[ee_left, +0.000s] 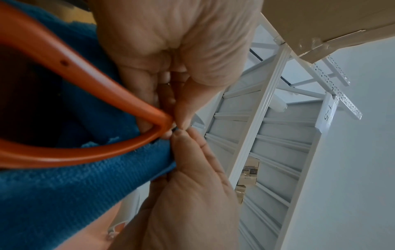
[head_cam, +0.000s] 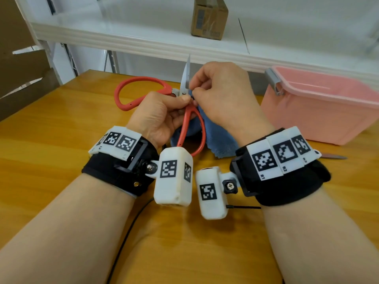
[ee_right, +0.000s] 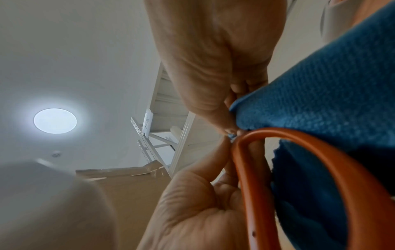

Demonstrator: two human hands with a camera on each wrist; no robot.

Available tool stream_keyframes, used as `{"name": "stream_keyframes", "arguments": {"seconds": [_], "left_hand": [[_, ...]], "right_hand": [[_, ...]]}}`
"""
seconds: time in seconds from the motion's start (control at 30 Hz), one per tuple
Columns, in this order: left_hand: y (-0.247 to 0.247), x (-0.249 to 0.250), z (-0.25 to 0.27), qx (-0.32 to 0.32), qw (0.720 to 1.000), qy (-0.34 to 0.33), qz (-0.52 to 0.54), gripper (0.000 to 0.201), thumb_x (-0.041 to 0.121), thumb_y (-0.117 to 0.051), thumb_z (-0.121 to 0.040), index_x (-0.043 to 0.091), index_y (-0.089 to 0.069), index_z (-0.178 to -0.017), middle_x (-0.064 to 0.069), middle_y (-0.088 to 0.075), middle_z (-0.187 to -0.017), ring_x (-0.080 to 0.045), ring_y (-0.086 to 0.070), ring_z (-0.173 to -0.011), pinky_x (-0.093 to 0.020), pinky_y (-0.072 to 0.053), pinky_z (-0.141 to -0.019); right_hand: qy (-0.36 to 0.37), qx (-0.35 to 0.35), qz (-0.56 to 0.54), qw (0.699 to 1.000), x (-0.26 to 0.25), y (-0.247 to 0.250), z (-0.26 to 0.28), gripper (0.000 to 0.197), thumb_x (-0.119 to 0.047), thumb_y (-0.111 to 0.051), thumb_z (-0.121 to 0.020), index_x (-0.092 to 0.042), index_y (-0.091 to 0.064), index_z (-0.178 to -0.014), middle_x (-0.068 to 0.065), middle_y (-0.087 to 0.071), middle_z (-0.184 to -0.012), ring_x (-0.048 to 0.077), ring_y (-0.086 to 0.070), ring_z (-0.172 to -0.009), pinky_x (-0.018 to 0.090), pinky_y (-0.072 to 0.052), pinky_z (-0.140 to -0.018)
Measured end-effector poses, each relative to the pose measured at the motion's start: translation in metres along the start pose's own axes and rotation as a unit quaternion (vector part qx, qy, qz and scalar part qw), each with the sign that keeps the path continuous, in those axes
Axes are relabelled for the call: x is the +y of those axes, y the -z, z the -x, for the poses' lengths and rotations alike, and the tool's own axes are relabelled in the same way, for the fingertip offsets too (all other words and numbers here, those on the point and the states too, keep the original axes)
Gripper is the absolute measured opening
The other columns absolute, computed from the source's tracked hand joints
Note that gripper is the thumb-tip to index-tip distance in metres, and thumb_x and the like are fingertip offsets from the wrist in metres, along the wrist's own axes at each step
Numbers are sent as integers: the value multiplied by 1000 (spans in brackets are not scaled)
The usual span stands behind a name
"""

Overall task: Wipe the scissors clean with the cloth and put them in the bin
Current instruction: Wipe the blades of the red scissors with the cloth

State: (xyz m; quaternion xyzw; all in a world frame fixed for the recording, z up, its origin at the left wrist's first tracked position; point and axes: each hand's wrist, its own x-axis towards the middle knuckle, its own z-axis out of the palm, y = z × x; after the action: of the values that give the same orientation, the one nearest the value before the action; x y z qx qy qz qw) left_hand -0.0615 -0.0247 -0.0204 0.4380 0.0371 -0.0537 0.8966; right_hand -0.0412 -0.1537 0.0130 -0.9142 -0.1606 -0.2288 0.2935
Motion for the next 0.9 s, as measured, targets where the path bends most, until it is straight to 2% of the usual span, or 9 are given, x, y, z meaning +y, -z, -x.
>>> {"name": "stream_keyframes", "arguments": {"seconds": [0.07, 0.2, 0.3, 0.33, 0.4, 0.5, 0.67, 0.77, 0.9], "left_hand": [[1, 1, 0, -1, 1000, -1, -6, 14, -8, -52, -90, -5, -65, -85, -13, -69, -73, -20, -69, -71, -29, -61, -72], [-2, 0, -1, 6, 1000, 2, -21, 9, -7, -53, -90, -5, -61, -86, -16, -68, -75, -20, -70, -70, -30, -61, -73], [-1, 1, 0, -1, 1000, 7, -18, 12, -6, -53, -90, -5, -64, -86, -14, -70, -74, -19, -70, -70, -30, -61, -73], [-1, 1, 0, -4, 1000, 7, -16, 13, -6, -53, -90, -4, -65, -86, -13, -70, -74, -19, -70, -70, -30, -61, -74], [0, 2, -1, -6, 1000, 7, -17, 13, -6, -53, -90, -5, -65, -87, -14, -70, -75, -19, -70, -71, -30, -61, -74], [0, 2, -1, -3, 1000, 4, -27, 8, -6, -53, -90, -6, -61, -88, -15, -68, -77, -20, -70, -73, -32, -60, -76], [1, 6, -3, 3, 1000, -1, 14, 8, -6, -53, -90, -5, -60, -88, -16, -68, -78, -21, -69, -73, -33, -60, -77], [3, 9, -3, 10, 999, 3, 51, 7, -4, -54, -90, -4, -59, -87, -16, -68, -79, -22, -69, -75, -34, -60, -78], [5, 11, -2, 20, 996, 3, 89, 8, -5, -55, -90, -3, -58, -82, -18, -69, -77, -24, -69, -78, -37, -58, -82]], "right_hand": [[-11, 4, 11, 1000, 0, 0, -1, 15, -12, -65, -88, -25, -72, -88, -15, -59, -75, 5, -64, -91, 20, -50, -83], [-55, 30, 17, 998, 9, 8, -4, 17, -11, -63, -89, -25, -73, -87, -16, -57, -73, 4, -63, -91, 26, -54, -88], [-50, -10, -2, 999, 2, 8, -2, 19, -13, -67, -88, -29, -69, -77, -16, -61, -71, -5, -64, -78, 12, -52, -73], [-50, -22, -7, 998, -1, 7, -2, 20, -14, -69, -87, -29, -69, -74, -14, -64, -71, -4, -66, -78, 12, -52, -71], [-63, -20, -11, 998, -1, 7, -2, 21, -14, -71, -87, -29, -69, -72, -12, -67, -72, 2, -67, -82, 17, -54, -74], [-82, 6, -18, 996, 5, 12, -3, 24, -10, -67, -88, -28, -70, -73, -15, -63, -75, 4, -64, -86, 21, -53, -73], [-75, 20, -129, 989, 9, 18, -4, 26, -8, -69, -84, -29, -68, -70, -15, -65, -70, 0, -64, -78, 20, -54, -76], [-77, 28, -205, 975, 11, 29, -6, 25, -2, -68, -79, -26, -70, -70, -10, -69, -72, 3, -65, -74, 22, -54, -71], [-92, 62, -250, 962, 19, 42, -8, 23, 1, -66, -77, -23, -70, -76, -2, -71, -78, 8, -66, -74, 25, -57, -69]]}}
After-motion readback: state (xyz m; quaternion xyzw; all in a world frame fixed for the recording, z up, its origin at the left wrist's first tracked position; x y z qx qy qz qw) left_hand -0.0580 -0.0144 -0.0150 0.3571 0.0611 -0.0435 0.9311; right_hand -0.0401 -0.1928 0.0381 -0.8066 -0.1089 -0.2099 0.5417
